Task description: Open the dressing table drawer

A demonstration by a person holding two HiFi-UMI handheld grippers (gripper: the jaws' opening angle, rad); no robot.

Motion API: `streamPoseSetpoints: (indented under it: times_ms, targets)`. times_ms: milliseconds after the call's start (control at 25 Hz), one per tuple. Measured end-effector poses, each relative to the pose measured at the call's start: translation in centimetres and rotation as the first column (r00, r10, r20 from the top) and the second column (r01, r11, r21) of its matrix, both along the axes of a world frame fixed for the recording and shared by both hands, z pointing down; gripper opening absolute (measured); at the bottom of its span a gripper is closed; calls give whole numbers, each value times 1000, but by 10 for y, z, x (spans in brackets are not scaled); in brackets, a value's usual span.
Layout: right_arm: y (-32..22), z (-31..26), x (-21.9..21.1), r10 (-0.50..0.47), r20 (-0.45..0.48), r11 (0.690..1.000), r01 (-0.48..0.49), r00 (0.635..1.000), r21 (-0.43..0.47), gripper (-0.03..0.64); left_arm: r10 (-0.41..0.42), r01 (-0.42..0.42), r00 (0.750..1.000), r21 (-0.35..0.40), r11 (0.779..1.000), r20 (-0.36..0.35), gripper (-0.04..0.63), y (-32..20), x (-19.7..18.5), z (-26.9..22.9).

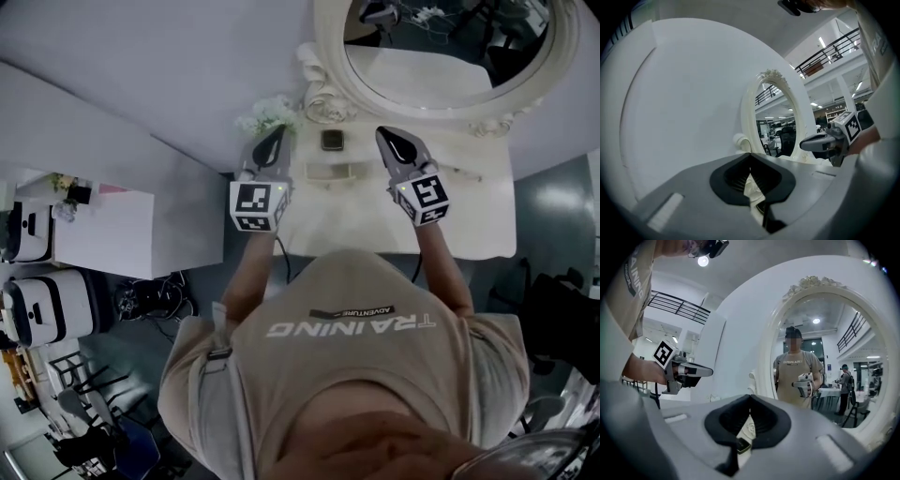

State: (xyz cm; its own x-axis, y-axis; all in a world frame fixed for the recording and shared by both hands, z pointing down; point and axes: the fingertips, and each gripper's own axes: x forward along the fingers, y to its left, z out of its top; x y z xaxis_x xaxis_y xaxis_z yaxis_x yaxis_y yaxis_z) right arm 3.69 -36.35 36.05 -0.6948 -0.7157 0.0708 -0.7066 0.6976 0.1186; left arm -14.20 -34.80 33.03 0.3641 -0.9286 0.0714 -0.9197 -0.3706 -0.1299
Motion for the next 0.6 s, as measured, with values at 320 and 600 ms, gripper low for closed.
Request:
streamPoseSetpoints:
  times_ms: [320, 600]
  targets:
    - [10, -6, 9, 11, 12, 1000, -10, 1000, -22, 3, 16, -16, 1000, -7, 1000, -8, 8, -4, 3, -2]
    - [6, 4, 10, 0, -31, 1000, -1, 1000, -24, 3, 45, -46, 999, -11, 999, -15, 8, -19, 5, 10]
